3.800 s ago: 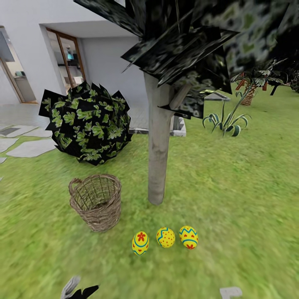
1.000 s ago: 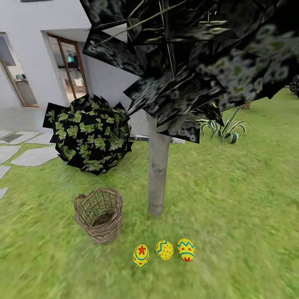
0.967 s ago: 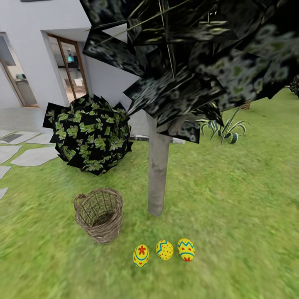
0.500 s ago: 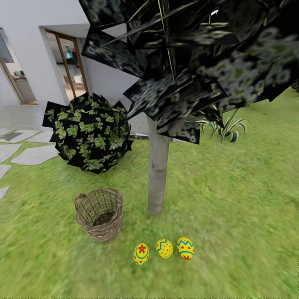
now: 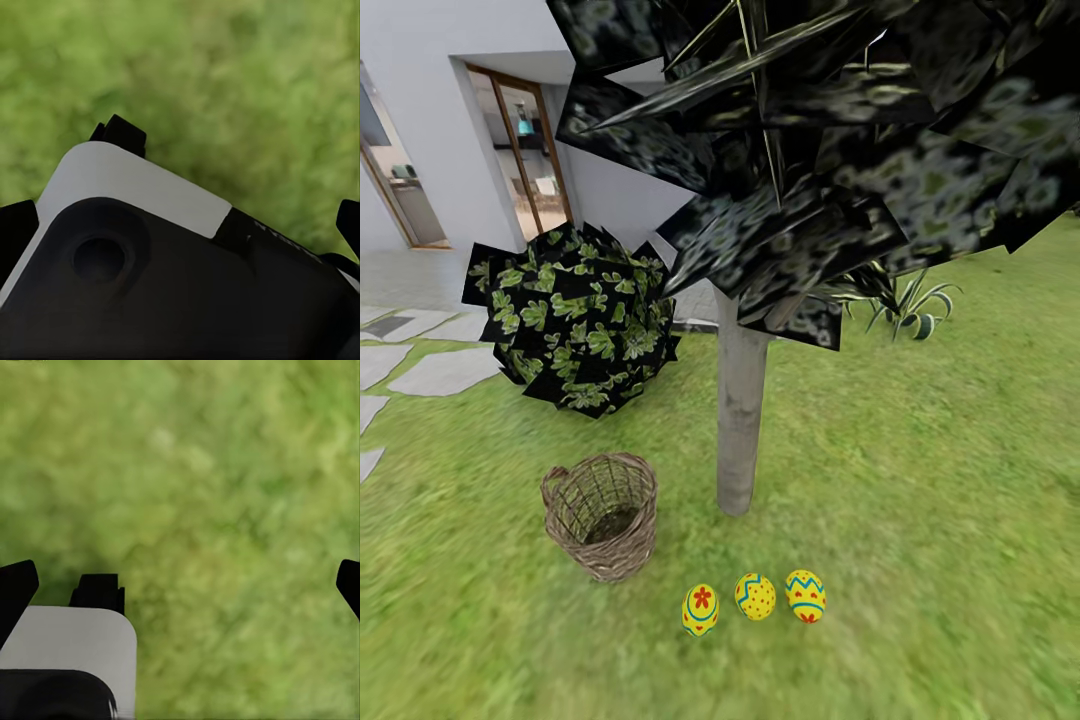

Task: Take the three Easter eggs out of the wicker basket on the lawn in the garden, then place them on the lawn next to a single tree (choose any tree) so that all three eggs are next to the same tree and none are left in the basket.

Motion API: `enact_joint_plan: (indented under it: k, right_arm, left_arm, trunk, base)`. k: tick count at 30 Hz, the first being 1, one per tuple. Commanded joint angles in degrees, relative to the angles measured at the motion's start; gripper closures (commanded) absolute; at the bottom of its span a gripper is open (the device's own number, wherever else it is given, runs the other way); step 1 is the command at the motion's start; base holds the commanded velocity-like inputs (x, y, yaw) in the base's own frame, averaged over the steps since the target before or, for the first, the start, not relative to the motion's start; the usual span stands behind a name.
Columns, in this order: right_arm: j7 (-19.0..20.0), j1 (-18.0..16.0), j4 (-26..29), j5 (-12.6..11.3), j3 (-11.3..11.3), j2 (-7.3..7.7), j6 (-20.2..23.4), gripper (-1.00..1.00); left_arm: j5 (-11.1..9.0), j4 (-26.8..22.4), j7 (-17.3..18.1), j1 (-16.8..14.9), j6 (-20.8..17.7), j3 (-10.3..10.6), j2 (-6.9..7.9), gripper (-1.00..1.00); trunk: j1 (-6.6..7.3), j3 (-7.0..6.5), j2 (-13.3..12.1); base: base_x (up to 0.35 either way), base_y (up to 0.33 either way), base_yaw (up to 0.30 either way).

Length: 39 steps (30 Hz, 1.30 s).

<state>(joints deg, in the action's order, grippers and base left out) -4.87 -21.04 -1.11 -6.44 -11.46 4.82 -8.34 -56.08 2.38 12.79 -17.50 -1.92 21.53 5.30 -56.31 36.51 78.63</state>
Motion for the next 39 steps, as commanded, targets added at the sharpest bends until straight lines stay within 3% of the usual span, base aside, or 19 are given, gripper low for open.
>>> enact_joint_plan:
  k: [1, 26, 39]
  right_arm:
    - [0.0, -0.1, -0.1, -0.6, -0.5, -0.02, -0.3, -1.00]
    - [0.0, -0.1, -0.1, -0.6, -0.5, -0.07, -0.4, -1.00]
    - [-0.7, -0.1, -0.1, -0.8, -0.5, -0.07, 0.3, -1.00]
  left_arm:
    - [-0.6, 0.2, 0.4, -0.1, -0.2, 0.4, 0.02, -1.00]
    - [-0.7, 0.2, 0.5, -0.1, -0.2, 0.4, 0.25, -1.00]
    - [-0.7, 0.2, 0.4, -0.1, -0.2, 0.4, 0.16, -1.00]
  trunk:
    - [0.00, 0.05, 0.0]
    - [0.00, -1.54, 0.0]
    - [0.00, -1.59, 0.0]
  base:
    - [0.000, 0.000, 0.000]
    - [0.000, 0.000, 0.000]
    - [0.000, 0.000, 0.000]
